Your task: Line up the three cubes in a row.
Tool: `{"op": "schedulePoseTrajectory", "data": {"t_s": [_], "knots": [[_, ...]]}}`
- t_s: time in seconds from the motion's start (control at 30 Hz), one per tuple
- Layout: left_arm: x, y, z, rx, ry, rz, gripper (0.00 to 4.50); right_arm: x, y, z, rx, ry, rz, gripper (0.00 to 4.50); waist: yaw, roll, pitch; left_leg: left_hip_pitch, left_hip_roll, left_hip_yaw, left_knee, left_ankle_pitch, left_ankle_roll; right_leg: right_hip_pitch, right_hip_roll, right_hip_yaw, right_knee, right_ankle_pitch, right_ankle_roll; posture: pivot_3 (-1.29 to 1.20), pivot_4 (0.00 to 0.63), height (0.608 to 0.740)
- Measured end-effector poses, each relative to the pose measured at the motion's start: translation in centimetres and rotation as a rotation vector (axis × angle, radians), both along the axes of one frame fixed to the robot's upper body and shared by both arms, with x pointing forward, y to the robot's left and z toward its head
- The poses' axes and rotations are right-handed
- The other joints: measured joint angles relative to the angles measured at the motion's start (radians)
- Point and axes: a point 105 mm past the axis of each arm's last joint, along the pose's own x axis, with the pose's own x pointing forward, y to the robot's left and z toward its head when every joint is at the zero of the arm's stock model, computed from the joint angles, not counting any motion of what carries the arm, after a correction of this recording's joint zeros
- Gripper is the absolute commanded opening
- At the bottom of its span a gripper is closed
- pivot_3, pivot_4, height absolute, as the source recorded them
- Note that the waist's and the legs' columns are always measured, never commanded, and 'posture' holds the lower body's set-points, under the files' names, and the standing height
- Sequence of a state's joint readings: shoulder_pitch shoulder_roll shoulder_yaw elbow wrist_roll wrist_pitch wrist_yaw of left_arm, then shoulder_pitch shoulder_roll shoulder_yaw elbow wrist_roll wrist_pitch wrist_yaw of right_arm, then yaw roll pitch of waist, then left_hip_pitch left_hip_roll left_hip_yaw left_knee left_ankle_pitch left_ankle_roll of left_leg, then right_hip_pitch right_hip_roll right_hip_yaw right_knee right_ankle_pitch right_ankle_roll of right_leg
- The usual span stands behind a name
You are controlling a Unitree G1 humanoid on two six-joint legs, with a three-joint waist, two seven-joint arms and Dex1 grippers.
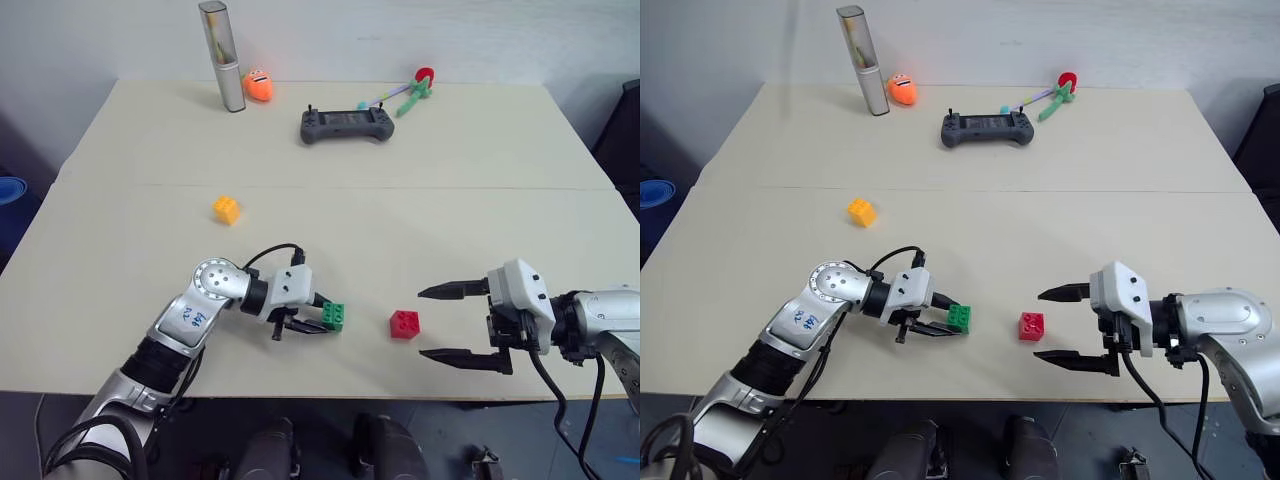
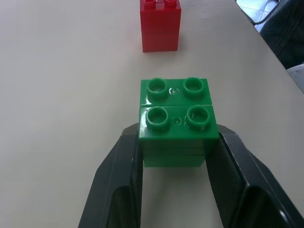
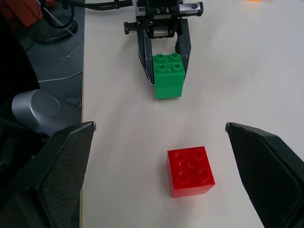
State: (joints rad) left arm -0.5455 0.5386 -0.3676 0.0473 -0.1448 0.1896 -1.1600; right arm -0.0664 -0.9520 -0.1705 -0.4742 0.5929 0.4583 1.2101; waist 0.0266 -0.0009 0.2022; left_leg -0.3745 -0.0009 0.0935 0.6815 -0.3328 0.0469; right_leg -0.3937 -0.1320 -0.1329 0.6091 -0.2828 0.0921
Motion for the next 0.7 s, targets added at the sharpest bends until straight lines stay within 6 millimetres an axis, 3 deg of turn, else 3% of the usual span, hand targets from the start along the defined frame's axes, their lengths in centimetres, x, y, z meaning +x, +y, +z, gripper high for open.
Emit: {"op": "schedulePoseTrajectory", "data": {"t_s": [0.3, 0.6, 0.63, 0.7], "knots": [[0.1, 0.0, -0.3, 0.01, -0.017, 0.009, 1.48, 0.1, 0.0, 0.0, 0.001, -0.01, -0.016, 4.5, 0.0, 0.0, 0.0, 0.0, 0.0, 0.0, 0.0, 0.0, 0.0, 0.0, 0.0, 0.0, 0.0, 0.0, 0.0, 0.0, 0.15, 0.74], [-0.3, 1.5, -0.4, -0.015, 0.034, 0.09, 4.28, 0.6, 0.3, 0.7, 0.004, -0.047, 0.004, 4.5, -0.002, 0.0, 0.0, 0.0, 0.0, -0.001, 0.0, 0.0, 0.0, 0.0, 0.0, 0.0, 0.0, 0.0, 0.0, 0.0, 0.15, 0.74], [-0.5, 1.9, -0.1, -0.024, 0.036, 0.102, 4.49, 0.6, 0.3, 0.7, 0.004, -0.046, 0.008, 4.5, -0.002, 0.0, 0.0, 0.0, 0.0, -0.001, 0.0, 0.0, 0.0, 0.0, 0.0, 0.0, 0.0, 0.0, 0.0, 0.0, 0.15, 0.74], [-0.8, 2.9, 0.2, -0.029, 0.044, 0.132, 4.49, 0.7, 0.4, 0.6, 0.002, -0.042, 0.016, 4.5, -0.002, 0.0, 0.0, 0.0, 0.0, -0.001, 0.0, 0.0, 0.0, 0.0, -0.001, 0.0, 0.0, 0.0, 0.0, 0.0, 0.15, 0.74]]}}
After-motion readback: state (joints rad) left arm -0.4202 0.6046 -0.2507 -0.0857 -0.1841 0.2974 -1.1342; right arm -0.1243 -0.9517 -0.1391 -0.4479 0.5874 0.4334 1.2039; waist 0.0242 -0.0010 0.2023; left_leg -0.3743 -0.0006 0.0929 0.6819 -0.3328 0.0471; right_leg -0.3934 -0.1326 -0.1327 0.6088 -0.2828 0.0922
